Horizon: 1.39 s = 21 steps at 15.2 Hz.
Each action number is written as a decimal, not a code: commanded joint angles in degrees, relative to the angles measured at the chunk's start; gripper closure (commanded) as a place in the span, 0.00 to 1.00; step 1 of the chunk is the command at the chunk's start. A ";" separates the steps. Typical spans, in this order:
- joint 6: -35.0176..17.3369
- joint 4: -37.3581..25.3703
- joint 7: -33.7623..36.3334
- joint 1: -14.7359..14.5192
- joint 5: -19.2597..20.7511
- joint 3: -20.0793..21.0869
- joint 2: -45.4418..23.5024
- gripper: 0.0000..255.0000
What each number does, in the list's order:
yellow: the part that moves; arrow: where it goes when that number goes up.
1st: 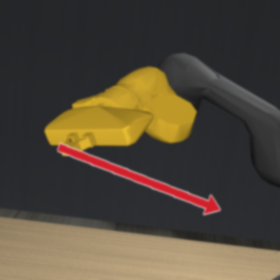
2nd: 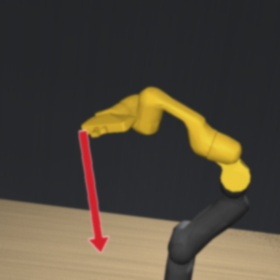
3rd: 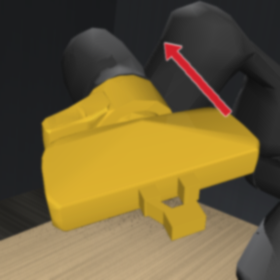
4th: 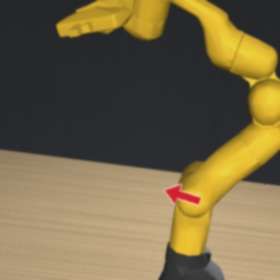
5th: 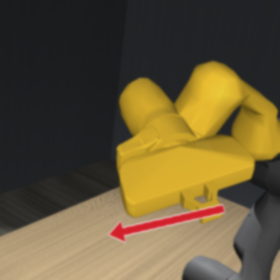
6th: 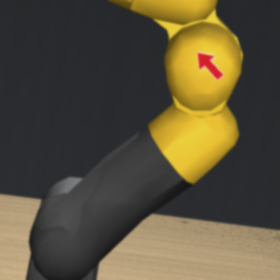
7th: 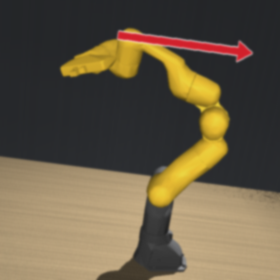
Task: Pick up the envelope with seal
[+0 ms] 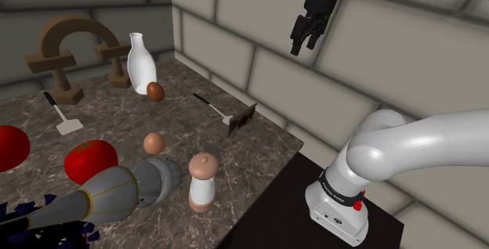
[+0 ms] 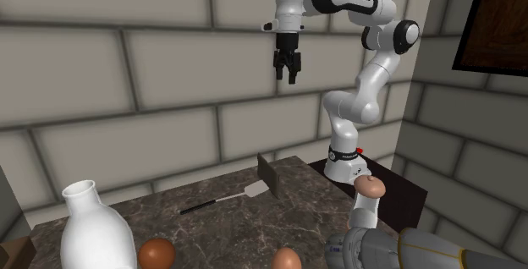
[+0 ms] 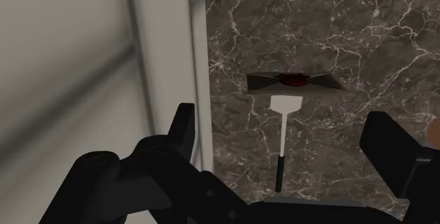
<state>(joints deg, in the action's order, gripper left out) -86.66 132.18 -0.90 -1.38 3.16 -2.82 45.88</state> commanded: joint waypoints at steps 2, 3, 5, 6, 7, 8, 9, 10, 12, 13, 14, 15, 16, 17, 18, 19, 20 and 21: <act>-1.60 1.84 3.85 0.94 -0.89 1.16 0.09 0.00; -3.24 3.58 7.65 1.92 -1.82 2.37 0.07 0.00; -6.62 6.78 15.20 3.78 -3.73 4.84 -0.33 0.00; -8.38 8.23 18.96 4.67 -4.70 6.09 -0.72 0.00; -10.18 9.59 22.69 5.54 -5.67 7.36 -1.22 0.00; -12.02 10.85 26.41 6.41 -6.64 8.64 -1.86 0.00; -13.91 12.00 30.11 7.26 -7.61 9.92 -2.62 0.00; -15.84 13.06 33.80 8.08 -8.54 11.20 -3.51 0.00; -19.83 14.89 41.15 9.73 -10.36 13.76 -5.68 0.00; -21.88 15.65 44.79 10.57 -11.23 15.05 -6.95 0.00; -23.98 16.32 48.43 11.43 -12.05 16.34 -8.35 0.00; -26.11 16.89 52.07 12.28 -12.81 17.60 -9.86 0.00; -28.27 17.38 55.70 13.16 -13.51 18.86 -11.50 0.00; -30.45 17.77 59.32 14.08 -14.15 20.12 -13.24 0.00; -32.67 18.07 62.95 15.02 -14.71 21.34 -15.09 0.00; -34.90 18.29 66.59 16.00 -15.17 22.57 -17.03 0.00; -37.14 18.43 70.24 17.01 -15.53 23.77 -19.07 0.00; -39.40 18.50 73.93 18.06 -15.77 24.94 -21.20 0.00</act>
<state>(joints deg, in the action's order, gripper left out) -123.33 150.64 68.56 15.66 -12.19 20.65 27.16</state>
